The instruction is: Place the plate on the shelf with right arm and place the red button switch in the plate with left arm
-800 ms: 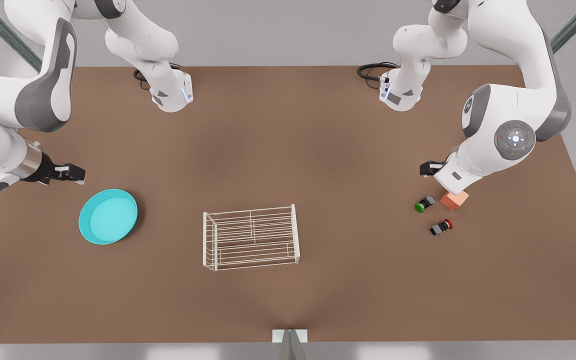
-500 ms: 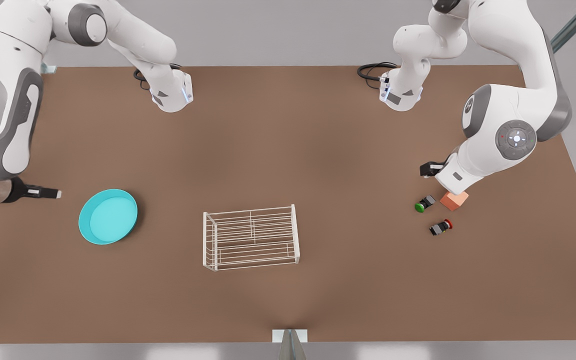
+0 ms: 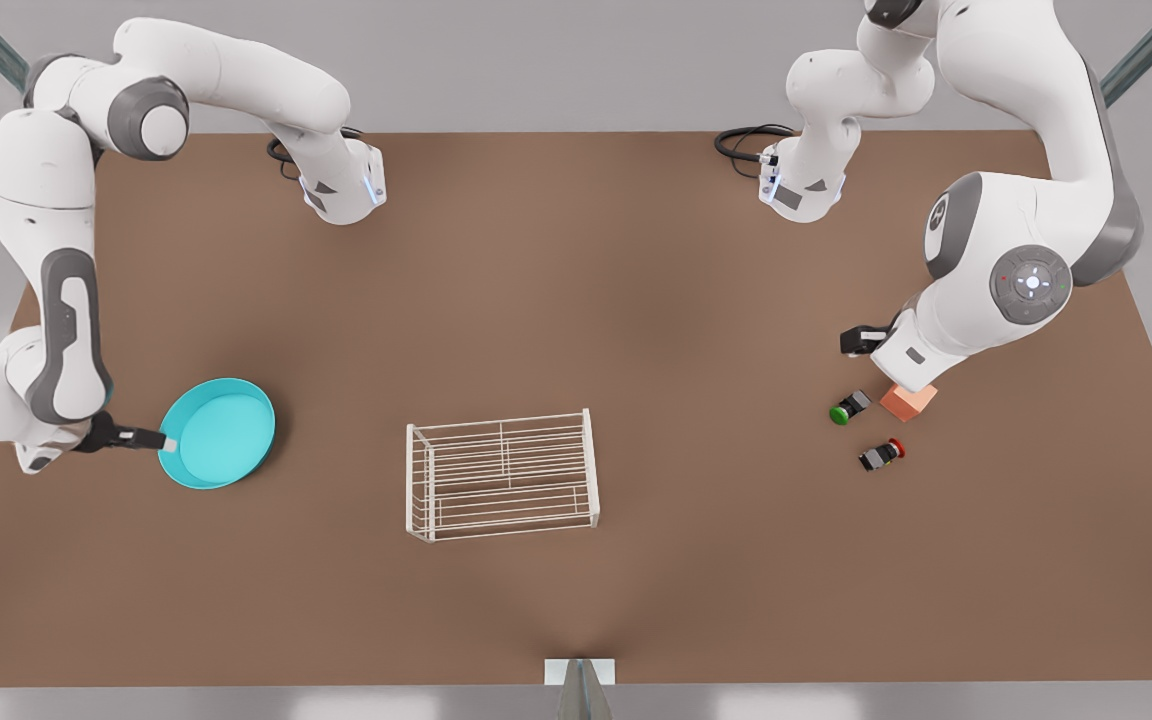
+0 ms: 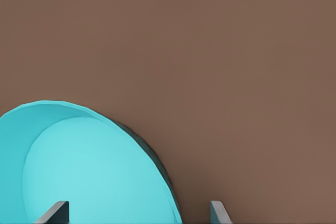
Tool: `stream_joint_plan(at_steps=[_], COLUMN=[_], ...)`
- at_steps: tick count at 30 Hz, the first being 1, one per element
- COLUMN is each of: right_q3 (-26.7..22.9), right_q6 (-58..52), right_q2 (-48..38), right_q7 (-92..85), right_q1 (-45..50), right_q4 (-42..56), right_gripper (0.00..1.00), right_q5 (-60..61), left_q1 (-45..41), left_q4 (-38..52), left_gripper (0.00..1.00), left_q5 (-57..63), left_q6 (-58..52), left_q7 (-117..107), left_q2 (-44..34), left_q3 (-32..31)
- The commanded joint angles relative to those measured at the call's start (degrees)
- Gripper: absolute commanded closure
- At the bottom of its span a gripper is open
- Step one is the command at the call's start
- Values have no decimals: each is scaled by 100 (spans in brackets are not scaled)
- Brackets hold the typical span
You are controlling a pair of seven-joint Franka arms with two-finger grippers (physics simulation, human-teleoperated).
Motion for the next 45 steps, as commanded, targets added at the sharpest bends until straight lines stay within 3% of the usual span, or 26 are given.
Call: stream_joint_plan(at_steps=[1, 10, 11, 14, 17, 19, 33, 40, 45], right_q3=[1, 53, 53, 62, 53, 53, 176, 1037, 1917], right_q6=[550, 515, 515, 506, 497, 488, -795, -1603, -1691], right_q2=[26, 149, 175, 175, 184, 193, 166, 131, 307], right_q7=[-1469, -1469, -1469, -1469, -1548, -1636, -2023, -1944, -1118], right_q1=[-3, 32, 32, 41, 41, 41, 50, 50, 436], right_q4=[-89, -212, -212, -203, -168, -142, 772, 1352, 1818], right_gripper=[0, 0, 4, 33, 53, 79, 79, 79, 79], right_q5=[114, 202, 202, 184, 184, 184, 562, 1361, 1406], left_q1=[2, -7, -7, 2, 2, 2, 11, 11, 54], left_q4=[3, 11, 11, 11, 11, 3, 3, 11, 11], left_gripper=[0, 0, 0, 0, 0, 0, 0, 0, 0], left_q5=[4, 4, 4, 4, 4, 4, 4, 4, 4], left_q6=[-22, -40, -31, -31, -31, -40, -40, -22, 4], left_q7=[-36, -36, -36, -44, -36, -44, -44, -44, -36], left_q2=[-3, -12, -12, -3, -3, -3, 6, 32, 50], left_q3=[-2, -2, -2, -2, -2, -2, -2, -2, -2])
